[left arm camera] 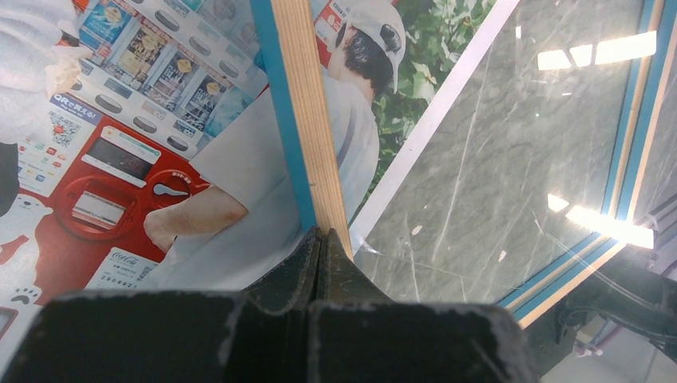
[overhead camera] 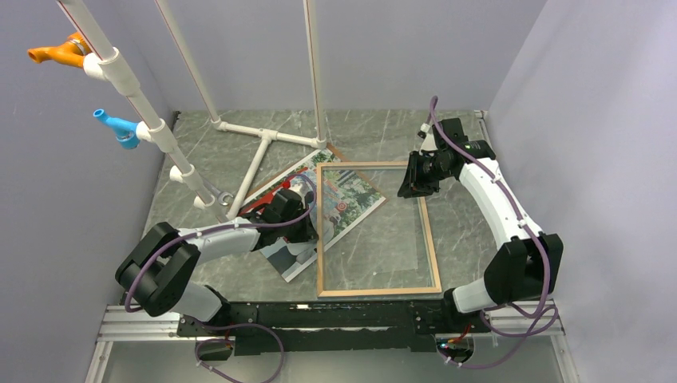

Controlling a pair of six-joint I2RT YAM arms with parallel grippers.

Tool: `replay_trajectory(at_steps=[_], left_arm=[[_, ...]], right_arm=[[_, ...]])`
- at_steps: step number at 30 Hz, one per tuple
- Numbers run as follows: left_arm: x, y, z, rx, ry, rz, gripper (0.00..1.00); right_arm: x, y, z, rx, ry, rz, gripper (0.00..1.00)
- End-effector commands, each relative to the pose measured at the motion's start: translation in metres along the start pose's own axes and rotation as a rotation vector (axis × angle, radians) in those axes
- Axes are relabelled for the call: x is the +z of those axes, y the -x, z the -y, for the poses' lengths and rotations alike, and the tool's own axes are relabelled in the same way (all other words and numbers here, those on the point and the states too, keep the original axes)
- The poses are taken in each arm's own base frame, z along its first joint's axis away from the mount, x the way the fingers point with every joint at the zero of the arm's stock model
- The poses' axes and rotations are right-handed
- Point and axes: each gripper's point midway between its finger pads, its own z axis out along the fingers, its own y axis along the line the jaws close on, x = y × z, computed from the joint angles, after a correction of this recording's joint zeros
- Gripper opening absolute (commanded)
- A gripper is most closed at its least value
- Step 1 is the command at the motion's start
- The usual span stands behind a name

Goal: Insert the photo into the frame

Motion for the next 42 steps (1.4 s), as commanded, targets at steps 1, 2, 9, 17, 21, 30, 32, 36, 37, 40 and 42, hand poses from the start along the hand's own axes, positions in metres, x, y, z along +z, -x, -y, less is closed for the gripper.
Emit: replay_trajectory(at_steps=[1, 2, 9, 17, 21, 30, 32, 36, 37, 40, 42], left_arm=[[0.011, -0.028, -0.043, 0.036, 0.164, -0.075, 0.0], [0.011, -0.028, -0.043, 0.038, 0.163, -0.076, 0.0], [0.01, -0.028, -0.044, 0.042, 0.168, -0.076, 0.0], [0.011, -0.03, -0.045, 0.047, 0.174, -0.082, 0.0], [0.012, -0.031, -0.045, 0.048, 0.176, -0.085, 0.0], [0.012, -0.031, -0.046, 0.051, 0.181, -0.088, 0.0], [0.012, -0.031, -0.046, 0.051, 0.182, -0.087, 0.0], [0.012, -0.031, -0.046, 0.051, 0.184, -0.086, 0.0], [0.012, -0.031, -0.046, 0.05, 0.184, -0.087, 0.0], [0.013, -0.031, -0.046, 0.052, 0.182, -0.088, 0.0], [0.013, -0.031, -0.045, 0.052, 0.181, -0.087, 0.0]], right_arm=[[-0.011, -0.011, -0.013, -0.029, 0.028, -0.025, 0.25], [-0.011, -0.011, -0.013, -0.03, 0.03, -0.023, 0.26], [-0.012, -0.008, -0.013, -0.04, 0.029, -0.019, 0.41], [-0.001, -0.014, -0.011, -0.03, 0.047, -0.043, 0.56], [0.004, -0.015, -0.002, -0.023, 0.008, -0.045, 0.7], [0.01, -0.016, 0.015, -0.009, -0.071, -0.034, 0.99], [0.01, -0.015, 0.017, -0.008, -0.086, -0.028, 1.0], [0.012, -0.015, 0.026, 0.004, -0.134, -0.023, 1.0], [0.013, -0.015, 0.028, 0.007, -0.143, -0.023, 1.0], [0.017, -0.016, 0.034, 0.013, -0.186, -0.024, 1.0], [0.02, -0.018, 0.04, 0.02, -0.222, -0.031, 1.0]])
